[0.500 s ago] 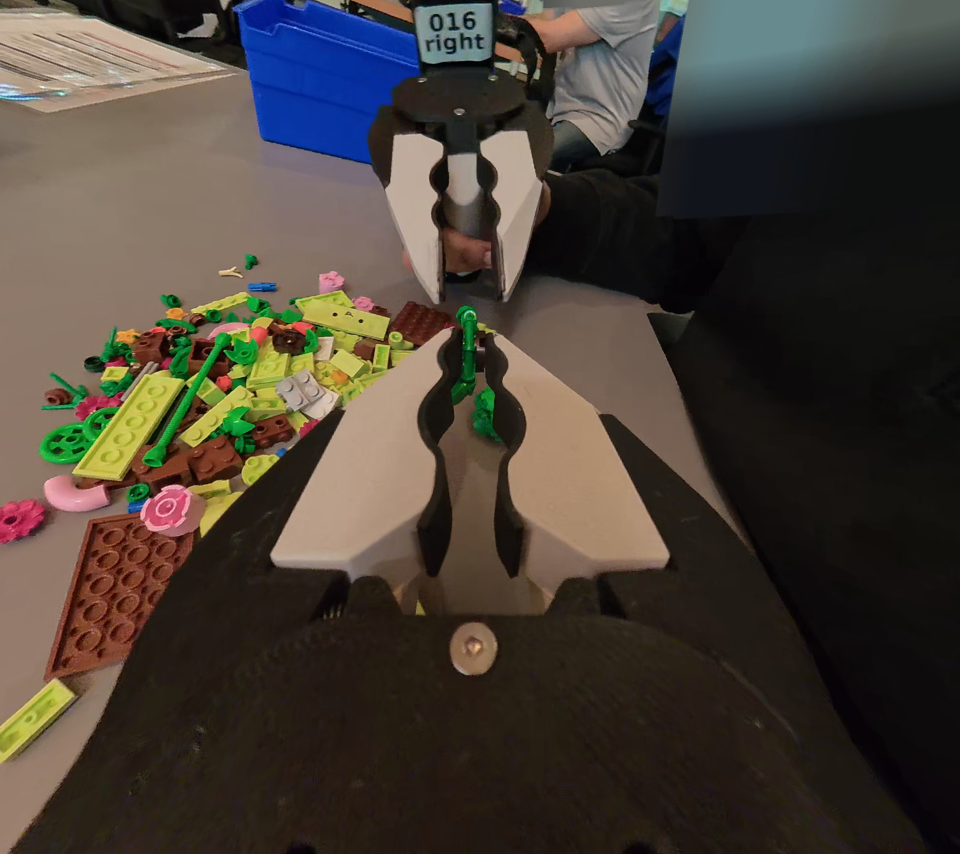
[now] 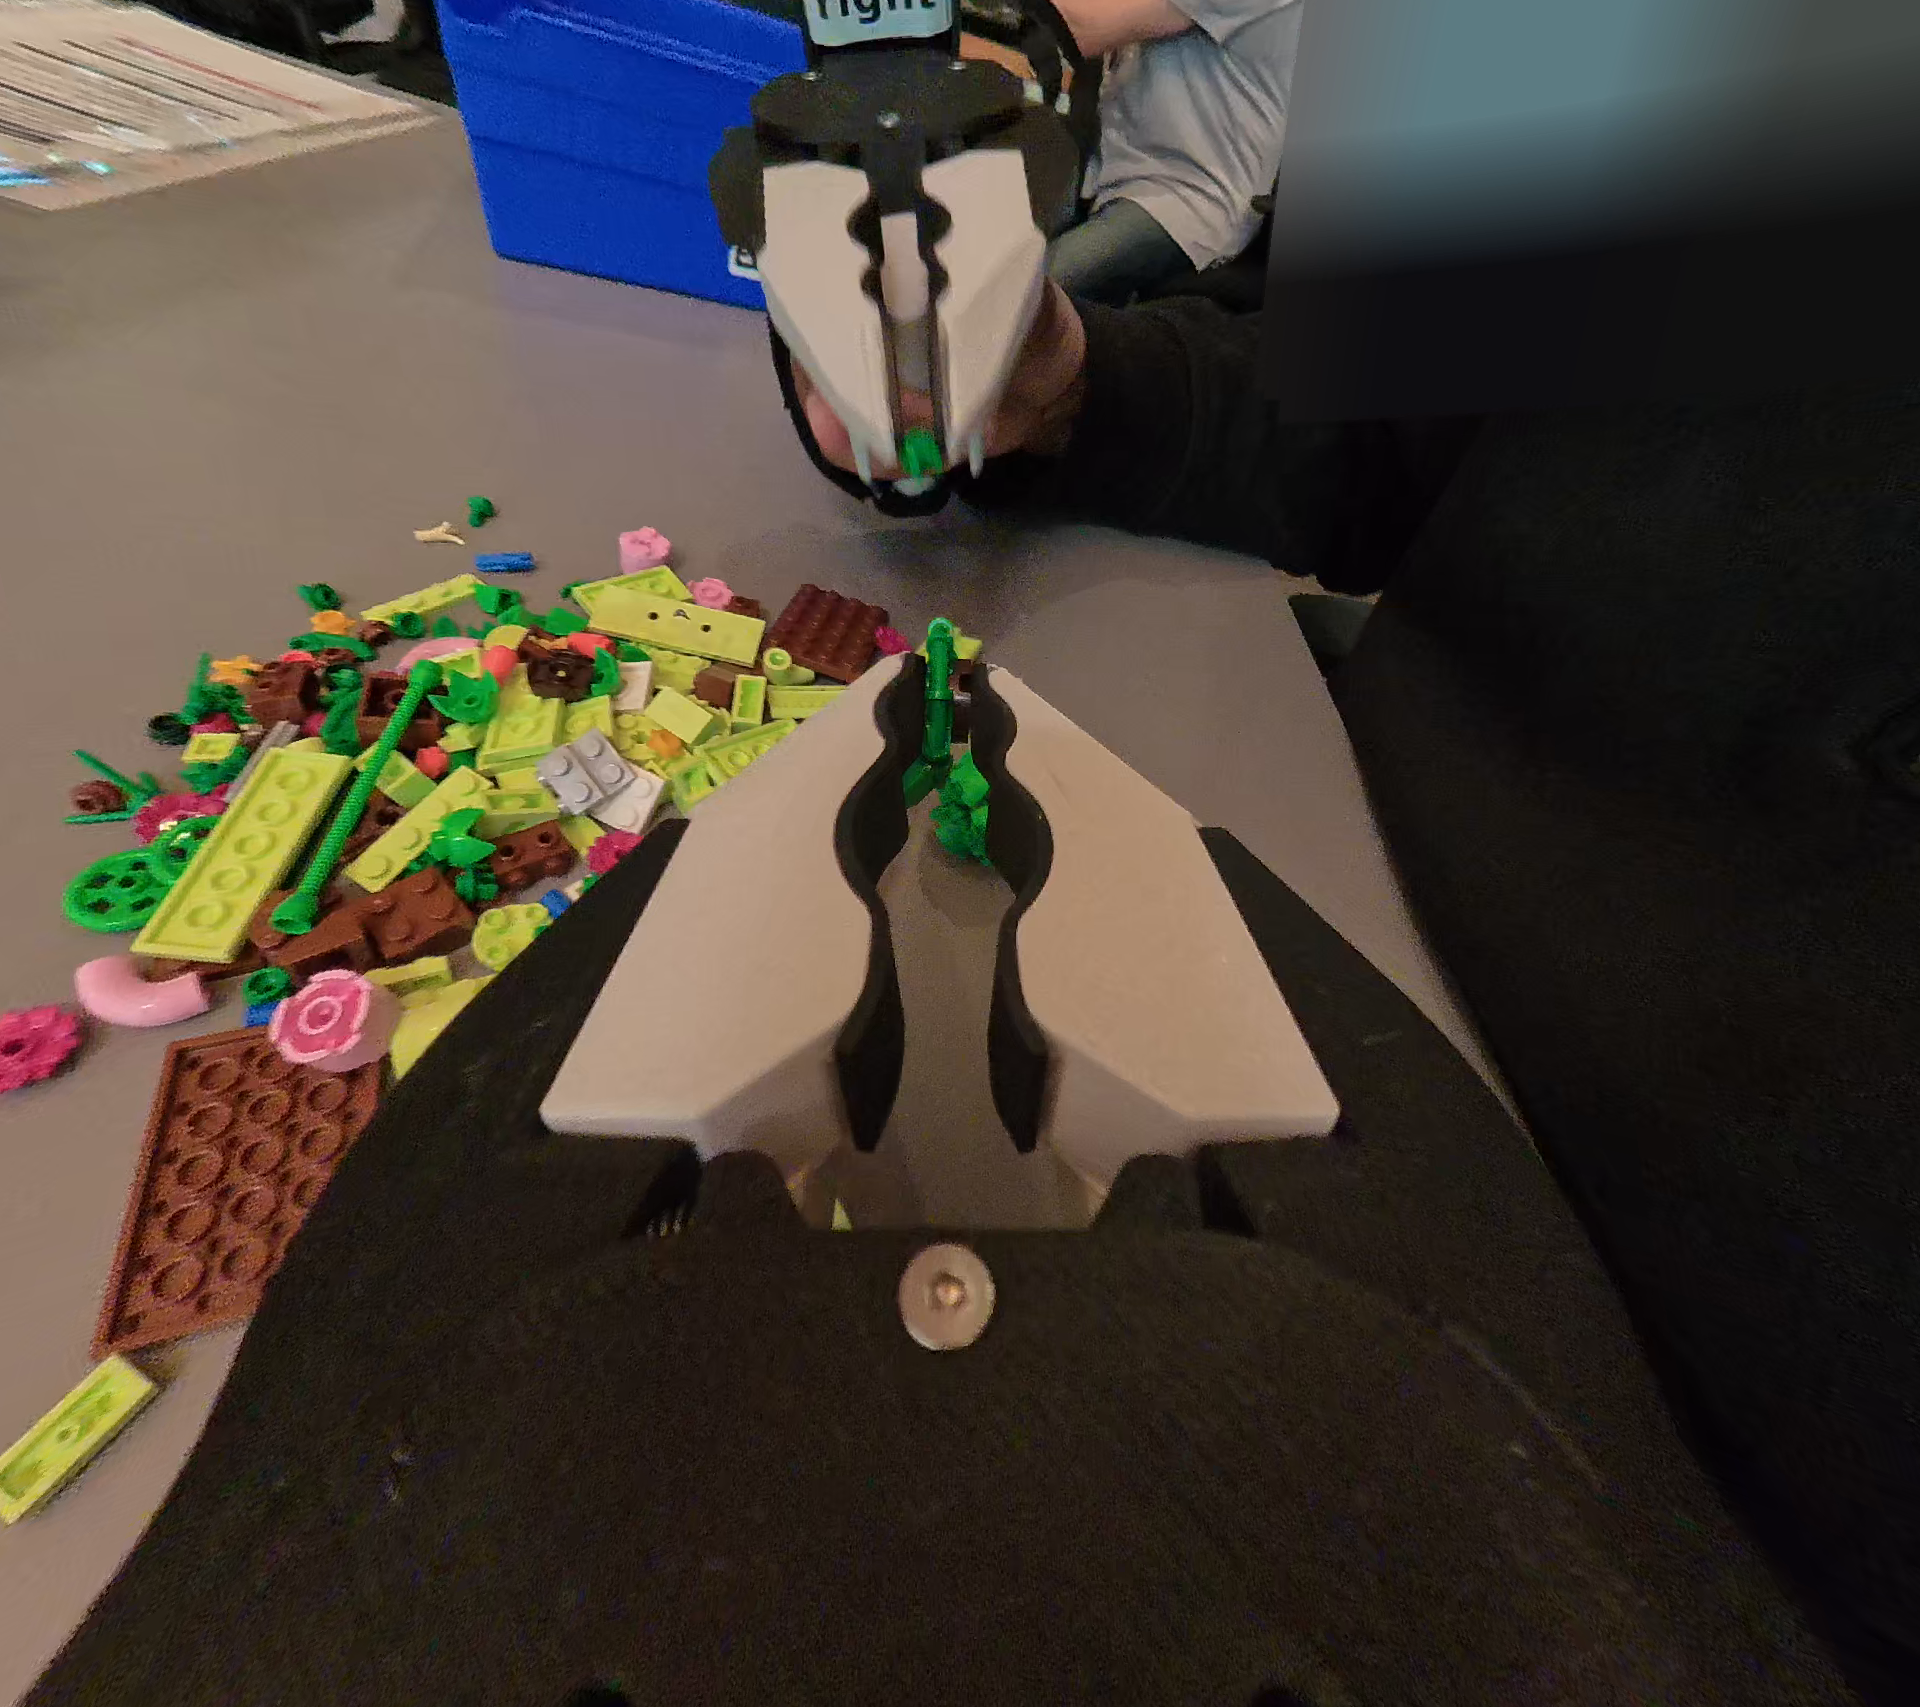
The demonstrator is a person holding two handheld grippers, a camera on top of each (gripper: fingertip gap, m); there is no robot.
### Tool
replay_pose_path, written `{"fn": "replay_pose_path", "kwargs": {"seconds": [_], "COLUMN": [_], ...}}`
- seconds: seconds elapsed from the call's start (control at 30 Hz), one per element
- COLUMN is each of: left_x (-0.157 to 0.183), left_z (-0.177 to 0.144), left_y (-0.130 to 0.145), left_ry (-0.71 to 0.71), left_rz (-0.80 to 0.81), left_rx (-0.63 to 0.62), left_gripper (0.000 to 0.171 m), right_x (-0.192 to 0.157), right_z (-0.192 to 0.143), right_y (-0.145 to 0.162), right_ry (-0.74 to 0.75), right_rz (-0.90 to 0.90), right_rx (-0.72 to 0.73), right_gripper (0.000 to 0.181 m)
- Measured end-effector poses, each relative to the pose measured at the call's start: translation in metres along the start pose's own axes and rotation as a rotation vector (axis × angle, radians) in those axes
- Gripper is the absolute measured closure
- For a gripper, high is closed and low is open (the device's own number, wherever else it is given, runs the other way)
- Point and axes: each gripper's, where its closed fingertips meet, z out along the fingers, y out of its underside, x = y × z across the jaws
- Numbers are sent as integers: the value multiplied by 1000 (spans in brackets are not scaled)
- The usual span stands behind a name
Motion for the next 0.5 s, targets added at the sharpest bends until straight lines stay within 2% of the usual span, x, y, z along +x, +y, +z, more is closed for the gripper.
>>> {"fn": "replay_pose_path", "kwargs": {"seconds": [0.07, 0.1, 0.23, 0.33, 0.43, 0.5], "left_x": [-1, -2, -3, -7, -11, -12], "left_z": [-5, -6, -5, -4, -4, -4], "left_y": [-6, -9, -9, -8, -8, -9], "left_ry": [4, 3, -2, -24, -34, -37], "left_rz": [-13, -19, -33, -38, -57, -69], "left_rx": [33, 49, 60, 65, 70, 80], "left_gripper": [167, 167, 167, 167, 167, 167], "right_x": [10, 18, 59, 75, 83, 81], "right_z": [-21, -27, -26, -22, -23, -21], "right_y": [-16, -15, 28, 58, 67, 62], "right_ry": [27, 73, 342, 455, 524, 518], "right_rz": [30, 20, -54, -103, -168, -181], "right_rx": [79, 73, -197, -379, -454, -424], "right_gripper": [179, 178, 178, 178, 178, 167]}}
